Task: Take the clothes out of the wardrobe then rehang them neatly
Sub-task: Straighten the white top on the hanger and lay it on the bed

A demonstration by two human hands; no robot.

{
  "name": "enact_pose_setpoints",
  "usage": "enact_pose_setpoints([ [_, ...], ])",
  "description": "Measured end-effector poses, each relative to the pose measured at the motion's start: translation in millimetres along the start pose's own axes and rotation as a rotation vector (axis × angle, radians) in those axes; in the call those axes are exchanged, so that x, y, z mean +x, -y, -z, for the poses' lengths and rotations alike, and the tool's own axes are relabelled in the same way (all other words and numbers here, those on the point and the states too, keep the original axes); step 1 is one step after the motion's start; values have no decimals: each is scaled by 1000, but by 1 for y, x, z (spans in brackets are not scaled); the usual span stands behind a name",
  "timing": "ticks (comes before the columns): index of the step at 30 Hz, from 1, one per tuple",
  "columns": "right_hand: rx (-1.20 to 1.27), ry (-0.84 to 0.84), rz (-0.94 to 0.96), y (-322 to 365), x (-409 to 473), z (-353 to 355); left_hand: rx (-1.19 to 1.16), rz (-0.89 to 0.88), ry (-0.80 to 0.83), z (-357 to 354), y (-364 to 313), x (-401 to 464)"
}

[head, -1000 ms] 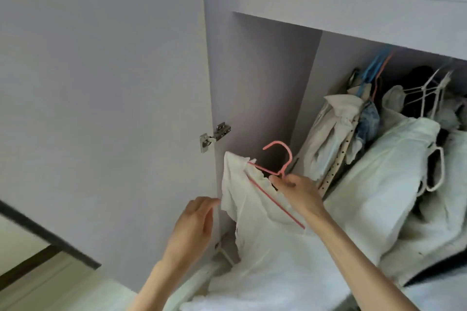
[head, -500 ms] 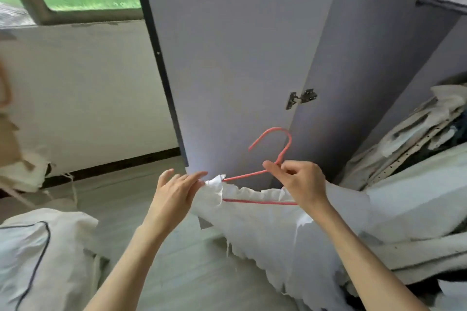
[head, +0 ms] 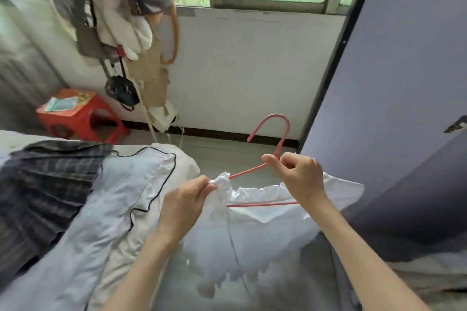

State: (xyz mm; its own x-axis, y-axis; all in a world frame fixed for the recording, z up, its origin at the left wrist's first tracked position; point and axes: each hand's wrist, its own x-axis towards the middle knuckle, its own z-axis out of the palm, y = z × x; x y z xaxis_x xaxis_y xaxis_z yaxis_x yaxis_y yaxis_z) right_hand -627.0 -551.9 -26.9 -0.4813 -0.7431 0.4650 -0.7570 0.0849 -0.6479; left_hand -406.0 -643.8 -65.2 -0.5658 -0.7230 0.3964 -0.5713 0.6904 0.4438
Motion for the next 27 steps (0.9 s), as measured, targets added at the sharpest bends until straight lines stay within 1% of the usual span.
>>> enact_pose_setpoints([
  [2, 85, 28, 78, 16, 9, -20, 34, 68, -120, 23, 13, -5],
  [4, 111, 42, 202, 35, 22, -37, 49, 103, -231, 42, 27, -12],
  [6, 77, 12, 350, 51, 35, -54, 31, 134, -336, 62, 38, -17],
  [8, 67, -33, 450, 63, 48, -70, 33, 186, -415, 82, 45, -23],
  [10, 85, -34, 496, 70, 60, -85, 67, 260, -496, 100, 49, -31],
  [13, 107, 51, 483, 79, 71, -106, 125, 379, -649, 128, 52, -51],
  [14, 117, 87, 485, 84, 73, -114, 156, 423, -706, 138, 52, -58],
  [16, 122, 115, 560, 95, 74, -131, 244, 497, -803, 153, 53, -73],
  [18, 144, 102, 654, 111, 70, -147, 335, 563, -857, 165, 52, -91],
  [21, 233, 87, 741, 142, 62, -168, 504, 633, -925, 181, 50, -120],
  [25, 361, 69, 838, 208, 61, -189, 694, 722, -1042, 224, 51, -142],
  [27, 398, 55, 845, 252, 60, -193, 809, 740, -1107, 255, 55, -147],
])
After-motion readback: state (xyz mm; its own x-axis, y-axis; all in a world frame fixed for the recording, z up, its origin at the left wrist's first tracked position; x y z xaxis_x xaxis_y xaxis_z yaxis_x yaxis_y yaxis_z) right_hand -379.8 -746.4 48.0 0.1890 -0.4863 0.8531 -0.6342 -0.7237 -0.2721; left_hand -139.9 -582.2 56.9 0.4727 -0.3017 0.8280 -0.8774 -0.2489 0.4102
